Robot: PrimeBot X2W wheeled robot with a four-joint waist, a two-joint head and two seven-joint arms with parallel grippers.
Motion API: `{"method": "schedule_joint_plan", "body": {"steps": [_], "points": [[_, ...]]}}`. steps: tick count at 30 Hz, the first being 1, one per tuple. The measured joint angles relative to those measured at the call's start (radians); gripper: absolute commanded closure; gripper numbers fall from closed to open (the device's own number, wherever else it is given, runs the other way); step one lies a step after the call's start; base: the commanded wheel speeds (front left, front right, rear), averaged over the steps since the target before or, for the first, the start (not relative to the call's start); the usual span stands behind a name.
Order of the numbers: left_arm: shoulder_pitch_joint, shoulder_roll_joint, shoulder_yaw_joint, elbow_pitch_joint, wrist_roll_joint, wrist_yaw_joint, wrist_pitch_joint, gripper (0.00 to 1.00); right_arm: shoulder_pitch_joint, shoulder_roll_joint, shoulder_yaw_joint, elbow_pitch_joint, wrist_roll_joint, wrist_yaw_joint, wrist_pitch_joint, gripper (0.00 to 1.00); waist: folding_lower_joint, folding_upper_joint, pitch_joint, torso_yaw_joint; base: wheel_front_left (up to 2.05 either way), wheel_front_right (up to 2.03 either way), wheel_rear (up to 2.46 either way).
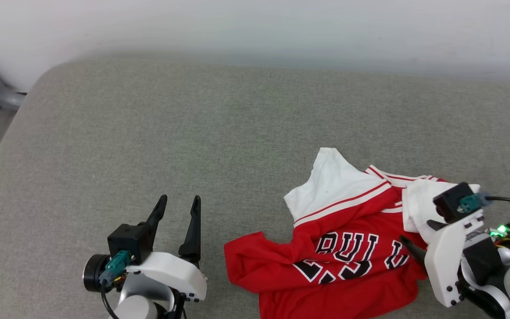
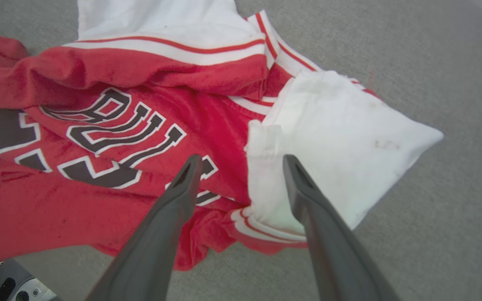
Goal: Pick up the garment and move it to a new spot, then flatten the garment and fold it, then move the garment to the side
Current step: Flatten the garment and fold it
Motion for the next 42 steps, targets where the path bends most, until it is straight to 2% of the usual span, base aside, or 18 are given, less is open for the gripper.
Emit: {"method": "schedule_joint_plan", "body": {"steps": [3, 6, 7, 8, 9, 13, 17, 23, 26, 32, 34, 35, 39, 42], "points": [[-0.014, -0.005, -0.001, 0.008, 0.000, -0.002, -0.005, 0.00, -0.039, -0.031, 0.049, 0.047, 0.000, 0.000, 0.037, 0.00, 0.0000, 0.0000, 0.014, 0.013, 0.00, 0.00, 0.00], [-0.017, -0.009, -0.002, 0.014, 0.000, -0.007, -0.008, 0.00, -0.060, -0.042, 0.054, 0.099, -0.022, 0.000, 0.051, 0.00, 0.0000, 0.0000, 0.026, 0.021, 0.00, 0.00, 0.00], [-0.017, -0.009, -0.001, 0.016, 0.000, -0.007, -0.009, 0.00, -0.064, -0.043, 0.047, 0.112, -0.026, 0.000, 0.043, 0.52, 0.0000, 0.0000, 0.029, 0.023, 0.00, 0.00, 0.00], [-0.018, -0.009, 0.000, 0.018, 0.000, -0.007, -0.010, 0.00, -0.067, -0.038, 0.037, 0.119, -0.026, 0.000, 0.030, 0.89, 0.0001, 0.0000, 0.032, 0.023, 0.00, 0.00, 0.00], [-0.018, -0.010, 0.002, 0.019, 0.000, -0.006, -0.012, 0.00, -0.068, -0.033, 0.026, 0.127, -0.027, 0.000, 0.023, 1.00, 0.0000, 0.0000, 0.033, 0.022, 0.00, 0.00, 0.00], [-0.016, -0.007, 0.009, 0.020, 0.000, 0.000, -0.016, 0.00, -0.065, 0.002, -0.061, 0.133, -0.027, 0.000, -0.029, 1.00, 0.0000, 0.0000, 0.034, 0.004, 0.00, 0.00, 0.00], [-0.016, -0.004, 0.010, 0.022, 0.000, 0.000, -0.016, 0.00, -0.027, 0.075, -0.230, 0.122, -0.016, 0.000, -0.089, 1.00, 0.0000, 0.0000, 0.026, -0.019, 0.00, 0.00, 0.00], [-0.014, 0.000, 0.005, 0.021, 0.000, 0.000, -0.016, 0.00, 0.120, 0.266, -0.531, 0.128, 0.030, 0.000, -0.157, 1.00, 0.0000, 0.0000, 0.007, -0.051, 0.00, 0.00, 0.00], [-0.014, 0.003, 0.002, 0.018, 0.000, 0.000, -0.012, 0.00, 0.171, 0.356, -0.646, 0.152, 0.078, 0.000, -0.196, 1.00, 0.0000, 0.0000, 0.005, -0.067, 0.00, 0.00, 0.00], [-0.014, 0.008, -0.007, 0.017, 0.000, 0.000, -0.002, 0.00, 0.214, 0.383, -0.761, 0.284, 0.184, 0.000, -0.284, 1.00, 0.0000, 0.0000, 0.001, -0.081, 0.00, 0.00, 0.00], [-0.014, 0.011, -0.009, 0.017, 0.000, 0.000, -0.002, 0.00, 0.214, 0.383, -0.750, 0.335, 0.227, 0.001, -0.319, 0.53, 0.0000, 0.0000, -0.003, -0.082, 0.00, 0.00, 0.00], [-0.014, 0.012, -0.010, 0.017, 0.000, 0.000, 0.000, 0.00, 0.213, 0.383, -0.745, 0.350, 0.238, 0.001, -0.342, 0.00, -0.0001, 0.0000, -0.005, -0.082, 0.00, 0.00, 0.00], [-0.014, 0.015, -0.014, 0.018, -0.001, -0.001, 0.003, 0.00, 0.204, 0.384, -0.700, 0.355, 0.252, 0.001, -0.443, 0.00, -0.0001, 0.0000, -0.016, -0.081, 0.00, 0.00, 0.00], [-0.009, 0.015, -0.018, 0.021, -0.007, 0.000, 0.007, 0.00, 0.207, 0.384, -0.658, 0.305, 0.163, 0.000, -0.524, 0.00, -0.0001, 0.0000, -0.030, -0.079, 0.00, 0.00, 0.00]]}}
